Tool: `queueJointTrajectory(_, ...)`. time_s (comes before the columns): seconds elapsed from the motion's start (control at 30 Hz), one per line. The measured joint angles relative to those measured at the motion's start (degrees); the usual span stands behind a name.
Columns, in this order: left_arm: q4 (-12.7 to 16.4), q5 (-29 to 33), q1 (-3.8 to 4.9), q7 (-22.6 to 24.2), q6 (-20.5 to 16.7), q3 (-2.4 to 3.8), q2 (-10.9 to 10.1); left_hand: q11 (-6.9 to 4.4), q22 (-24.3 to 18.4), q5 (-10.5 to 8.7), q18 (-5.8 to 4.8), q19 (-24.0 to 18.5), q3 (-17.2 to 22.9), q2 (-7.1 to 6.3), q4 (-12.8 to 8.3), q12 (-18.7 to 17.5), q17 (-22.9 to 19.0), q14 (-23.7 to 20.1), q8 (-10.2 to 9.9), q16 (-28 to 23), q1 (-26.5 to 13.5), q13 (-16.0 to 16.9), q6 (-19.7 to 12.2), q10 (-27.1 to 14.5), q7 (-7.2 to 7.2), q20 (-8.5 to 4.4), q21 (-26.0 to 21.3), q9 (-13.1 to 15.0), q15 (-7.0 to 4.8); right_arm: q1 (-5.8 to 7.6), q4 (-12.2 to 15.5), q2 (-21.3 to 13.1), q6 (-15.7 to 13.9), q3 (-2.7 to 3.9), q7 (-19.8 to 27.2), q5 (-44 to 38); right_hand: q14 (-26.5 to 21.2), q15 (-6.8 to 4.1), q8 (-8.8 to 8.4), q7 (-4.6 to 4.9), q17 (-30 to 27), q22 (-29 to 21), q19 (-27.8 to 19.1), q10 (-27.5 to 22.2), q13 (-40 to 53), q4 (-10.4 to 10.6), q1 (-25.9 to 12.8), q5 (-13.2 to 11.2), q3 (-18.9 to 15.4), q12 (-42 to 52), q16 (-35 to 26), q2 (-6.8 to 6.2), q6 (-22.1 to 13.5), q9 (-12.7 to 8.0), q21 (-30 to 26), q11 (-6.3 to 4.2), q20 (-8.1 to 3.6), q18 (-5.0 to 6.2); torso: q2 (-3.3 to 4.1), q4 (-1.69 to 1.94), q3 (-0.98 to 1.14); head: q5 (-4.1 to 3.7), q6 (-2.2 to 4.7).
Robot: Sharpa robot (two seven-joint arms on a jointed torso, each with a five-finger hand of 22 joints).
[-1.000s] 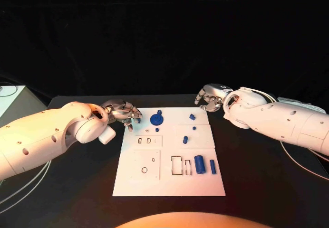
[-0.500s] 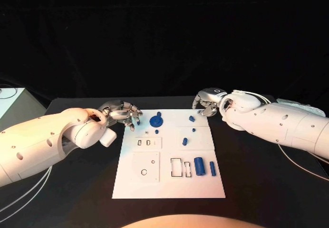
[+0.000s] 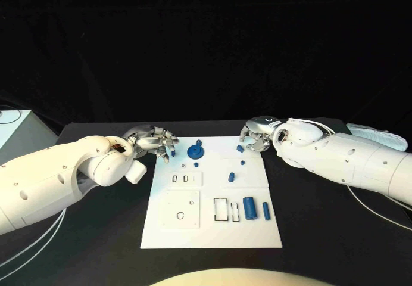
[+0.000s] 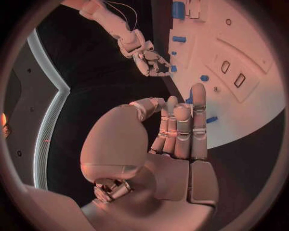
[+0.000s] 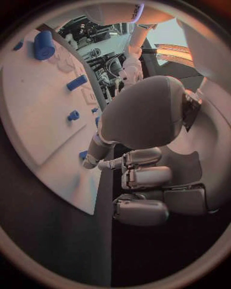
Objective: Assemble the parts on the task board
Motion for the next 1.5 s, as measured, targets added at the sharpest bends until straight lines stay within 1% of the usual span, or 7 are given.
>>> queueJointTrajectory(0.13, 0.0, 0.3, -0.16, 0.1, 0.0, 0.00, 0.0, 0.00, 0.0, 0.00, 0.00, 0.2, 0.0, 0.00, 0.0, 0.0, 0.0, -0.2, 0.0, -0.2, 0.0, -0.1, 0.0, 0.0, 0.00, 0.21, 0.0, -0.1, 0.20, -0.22, 0.0, 0.0, -0.2, -0.02, 0.1, -0.4, 0.0, 0.00, -0.01, -0.12, 0.0, 0.0, 0.0, 0.0, 0.0, 0.0, 0.0, -0.3, -0.3, 0.0, 0.0, 0.00, -0.3, 0.0, 0.0, 0.00, 0.00, 0.00, -0.02, -0.01, -0.01, 0.05, -0.03)
queueJointTrajectory(0.33, 0.0, 0.6, -0.28, 0.2, 0.1, 0.00, 0.0, 0.00, 0.0, 0.00, 0.00, 0.2, 0.0, 0.00, 0.0, -0.2, -0.2, -0.2, 0.0, -0.2, 0.0, -0.2, 0.0, 0.0, 0.00, 0.21, 0.0, -0.2, 0.20, -0.62, 0.0, 0.2, -1.0, -0.04, 0.2, -0.7, 0.0, 0.00, -0.33, 0.43, 0.0, 0.0, 0.0, 0.0, 0.0, 0.3, -0.3, -1.2, -1.4, 0.0, 0.0, -0.30, -0.8, -0.1, 0.0, 0.00, 0.00, 0.00, -0.02, -0.02, -0.05, -0.02, -0.05)
queueJointTrajectory(0.53, 0.1, 0.8, -0.32, 0.3, 0.1, 0.02, -0.1, 0.00, 0.0, 0.00, -0.01, 0.2, 0.0, 0.00, 0.0, -0.2, -0.2, -0.2, 0.0, -0.2, 0.0, -0.2, 0.0, 0.0, -0.01, 0.21, 0.0, -0.2, 0.20, -1.09, -0.5, 0.8, -2.1, -0.04, 0.3, -0.9, 0.0, 0.00, -0.33, 0.44, 0.0, 0.2, 0.0, 0.2, 0.0, 0.8, -0.5, -1.2, -1.9, 0.0, 0.0, -0.53, -0.8, -0.1, 0.0, 0.21, 0.00, 0.00, 0.02, 0.04, -0.06, 0.02, -0.05)
queueJointTrajectory(0.6, 0.1, 0.9, -0.32, 0.3, 0.1, 0.02, -0.2, 0.00, 0.0, 0.00, 0.00, 0.2, 0.0, 0.00, 0.0, -0.2, -0.2, -0.2, 0.0, -0.2, 0.0, -0.2, 0.0, 0.0, -0.01, 0.21, 0.0, -0.2, 0.20, -1.27, -0.9, 1.1, -2.4, -0.05, 0.3, -0.9, 0.0, 0.00, -0.33, 0.43, 0.0, 0.4, 0.0, 0.2, 0.0, 1.0, -0.5, -1.2, -2.1, 0.0, 0.0, -0.53, -0.8, -0.1, 0.2, 0.21, 0.00, -0.84, 0.02, 0.06, -0.05, 0.02, -0.05)
queueJointTrajectory(1.0, 0.1, 1.1, -0.34, 0.4, 0.1, 0.03, -0.1, 0.00, -0.1, 0.00, 0.00, 0.2, -0.3, 0.00, 0.3, -0.2, -0.2, -0.2, 0.0, -0.2, 0.0, -0.3, 0.0, 0.0, -0.01, 0.21, 0.0, -0.4, 0.20, -2.26, -1.6, 2.3, -4.3, -0.07, 0.6, -0.9, 0.0, 0.00, -0.33, 0.44, 0.0, 0.7, 0.2, 0.0, 0.0, 1.1, -0.5, -1.2, -2.2, 0.2, 0.0, -0.52, -0.8, -0.1, 0.5, 0.43, 0.21, -0.87, -0.01, 0.00, -0.04, 0.16, -0.19)
queueJointTrajectory(1.47, -0.1, 1.3, -0.38, 0.4, 0.3, 0.03, 0.0, 0.00, -0.2, -0.22, -0.01, 0.2, -0.7, 0.00, 0.7, -0.2, -0.3, -0.2, -0.2, -0.2, 0.0, -0.5, 0.0, 0.0, -0.01, 0.20, -0.2, -0.6, 0.20, -2.61, -1.3, 2.4, -5.5, -0.13, 0.9, -0.6, 0.2, 0.20, -0.33, 0.65, 0.0, 1.1, 0.4, 0.0, 0.0, 1.8, -0.9, -1.2, -2.9, 0.4, 0.0, -0.11, -0.6, 0.1, 0.7, 0.43, 0.41, -0.87, -0.05, -0.03, -0.07, -0.06, -0.21)
queueJointTrajectory(1.5, -0.1, 1.4, -0.38, 0.4, 0.4, 0.03, 0.0, 0.00, -0.2, -0.22, -0.01, 0.2, -0.7, 0.00, 0.7, -0.2, -0.3, -0.2, -0.2, -0.2, 0.0, -0.5, 0.0, 0.0, -0.01, 0.20, -0.2, -0.6, 0.20, -2.62, -1.2, 2.4, -5.6, -0.14, 0.9, -0.5, 0.2, 0.20, -0.30, 0.71, 0.0, 1.1, 0.4, 0.0, 0.0, 2.0, -1.2, -1.2, -3.1, 0.4, 0.0, 0.17, -0.6, 0.1, 0.9, 0.43, 0.41, -0.87, -0.05, -0.03, -0.07, -0.07, -0.21)
